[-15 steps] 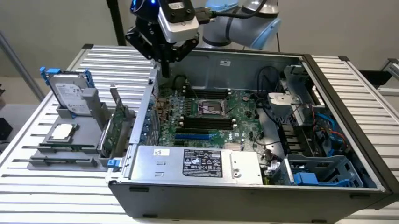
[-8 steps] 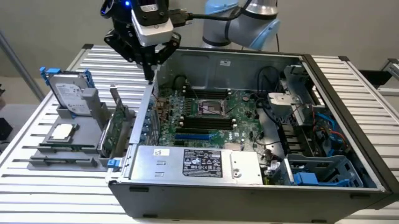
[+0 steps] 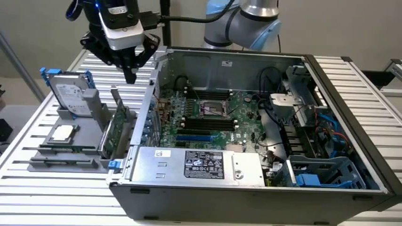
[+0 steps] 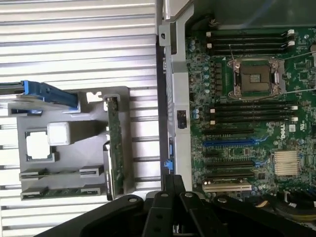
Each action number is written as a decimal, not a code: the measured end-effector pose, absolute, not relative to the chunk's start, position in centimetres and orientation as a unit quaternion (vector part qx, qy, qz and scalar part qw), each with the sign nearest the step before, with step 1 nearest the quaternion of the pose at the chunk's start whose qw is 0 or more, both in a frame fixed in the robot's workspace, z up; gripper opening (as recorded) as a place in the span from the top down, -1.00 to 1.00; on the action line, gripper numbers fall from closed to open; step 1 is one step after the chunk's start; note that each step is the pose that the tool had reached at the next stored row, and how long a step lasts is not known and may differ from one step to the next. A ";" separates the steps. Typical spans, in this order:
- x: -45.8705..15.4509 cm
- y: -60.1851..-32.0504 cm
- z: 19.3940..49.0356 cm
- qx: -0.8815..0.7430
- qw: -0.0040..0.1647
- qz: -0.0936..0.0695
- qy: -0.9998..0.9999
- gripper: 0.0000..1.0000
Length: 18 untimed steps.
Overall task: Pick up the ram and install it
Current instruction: 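Reach for the ram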
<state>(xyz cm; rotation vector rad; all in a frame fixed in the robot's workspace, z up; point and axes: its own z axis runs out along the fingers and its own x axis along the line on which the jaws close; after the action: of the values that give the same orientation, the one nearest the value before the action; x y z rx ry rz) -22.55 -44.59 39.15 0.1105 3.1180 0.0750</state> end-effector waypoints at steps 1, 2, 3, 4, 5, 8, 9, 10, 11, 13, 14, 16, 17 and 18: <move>-23.0 -44.7 39.1 0.035 0.010 0.024 0.999 1.00; -23.4 -44.8 39.1 0.035 0.010 0.024 0.999 1.00; -23.9 -44.9 39.1 0.035 0.010 0.024 0.999 1.00; -24.3 -44.9 39.1 0.035 0.010 0.024 0.999 1.00; -24.8 -45.0 39.1 0.035 0.010 0.024 0.999 1.00; -26.2 -45.3 39.0 0.035 0.010 0.024 0.999 1.00; -26.6 -45.4 39.0 0.035 0.010 0.024 0.999 1.00; -27.1 -45.4 39.0 0.035 0.010 0.024 0.999 1.00; -27.5 -45.5 38.9 0.035 0.010 0.024 0.999 1.00; -28.4 -45.7 38.9 0.035 0.010 0.024 0.999 1.00; -28.9 -45.7 38.9 0.035 0.010 0.024 0.999 1.00; -29.8 -45.9 38.8 0.035 0.010 0.024 0.999 1.00; -30.3 -46.0 38.8 0.035 0.010 0.024 0.999 1.00; -30.7 -46.0 38.8 0.035 0.010 0.024 0.999 1.00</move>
<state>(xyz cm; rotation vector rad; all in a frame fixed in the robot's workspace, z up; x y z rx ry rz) -30.71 -46.03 38.76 0.1104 3.1180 0.0751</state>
